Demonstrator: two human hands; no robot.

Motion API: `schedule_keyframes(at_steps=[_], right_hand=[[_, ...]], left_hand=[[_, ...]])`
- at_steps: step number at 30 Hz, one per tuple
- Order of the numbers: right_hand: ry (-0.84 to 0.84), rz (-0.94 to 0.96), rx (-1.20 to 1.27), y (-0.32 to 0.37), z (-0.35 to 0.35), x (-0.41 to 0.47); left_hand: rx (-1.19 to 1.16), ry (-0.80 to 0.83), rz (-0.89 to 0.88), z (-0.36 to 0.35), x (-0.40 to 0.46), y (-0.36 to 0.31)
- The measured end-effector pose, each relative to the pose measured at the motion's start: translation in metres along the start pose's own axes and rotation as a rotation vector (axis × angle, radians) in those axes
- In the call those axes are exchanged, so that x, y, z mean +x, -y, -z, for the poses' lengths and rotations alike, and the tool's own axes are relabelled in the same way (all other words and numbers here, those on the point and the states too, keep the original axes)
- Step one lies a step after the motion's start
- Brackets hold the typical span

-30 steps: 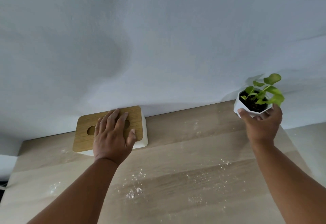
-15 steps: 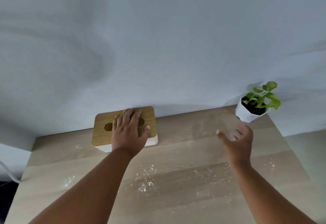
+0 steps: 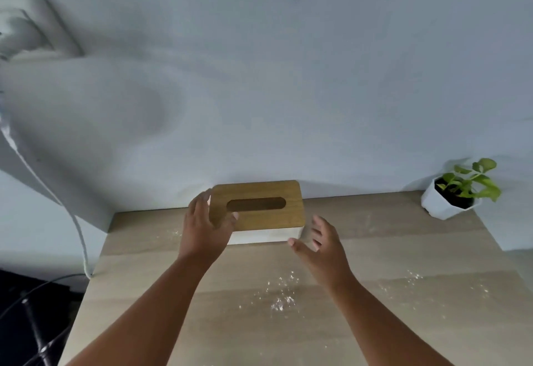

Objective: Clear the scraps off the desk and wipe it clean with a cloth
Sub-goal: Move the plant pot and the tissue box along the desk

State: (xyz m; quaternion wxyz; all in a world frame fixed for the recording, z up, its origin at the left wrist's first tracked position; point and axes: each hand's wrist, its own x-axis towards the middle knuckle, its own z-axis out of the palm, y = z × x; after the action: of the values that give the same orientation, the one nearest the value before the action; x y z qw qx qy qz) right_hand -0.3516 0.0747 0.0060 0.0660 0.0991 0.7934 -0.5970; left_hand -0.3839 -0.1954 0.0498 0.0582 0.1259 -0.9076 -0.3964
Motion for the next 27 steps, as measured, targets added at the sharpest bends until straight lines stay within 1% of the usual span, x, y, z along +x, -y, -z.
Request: schedule_keyframes(at_steps=[2, 4, 8, 13, 17, 23, 27], right_hand=[[0.002, 0.003, 0.013, 0.010, -0.010, 0.003], [-0.019, 0.014, 0.005, 0.017, -0.018, 0.005], [-0.105, 0.016, -0.022, 0.025, -0.027, 0.007], [-0.150, 0.017, -0.045, 0.033, -0.030, 0.004], [-0.173, 0.025, -0.022, 0.035, -0.020, -0.003], [-0.195, 0.025, -0.005, 0.029, 0.025, -0.010], [-0.213, 0.005, 0.004, 0.017, 0.063, -0.013]], left_hand=[[-0.104, 0.070, 0.093, 0.006, -0.005, 0.014], [-0.239, 0.139, 0.129, 0.007, -0.010, 0.022], [-0.365, 0.138, 0.135, 0.000, -0.017, 0.027], [-0.352, 0.080, 0.162, -0.009, -0.018, 0.026], [-0.311, 0.088, 0.142, -0.013, -0.023, 0.020], [-0.381, 0.120, 0.078, -0.031, -0.034, -0.010], [-0.416, 0.134, 0.093, -0.054, -0.044, -0.038]])
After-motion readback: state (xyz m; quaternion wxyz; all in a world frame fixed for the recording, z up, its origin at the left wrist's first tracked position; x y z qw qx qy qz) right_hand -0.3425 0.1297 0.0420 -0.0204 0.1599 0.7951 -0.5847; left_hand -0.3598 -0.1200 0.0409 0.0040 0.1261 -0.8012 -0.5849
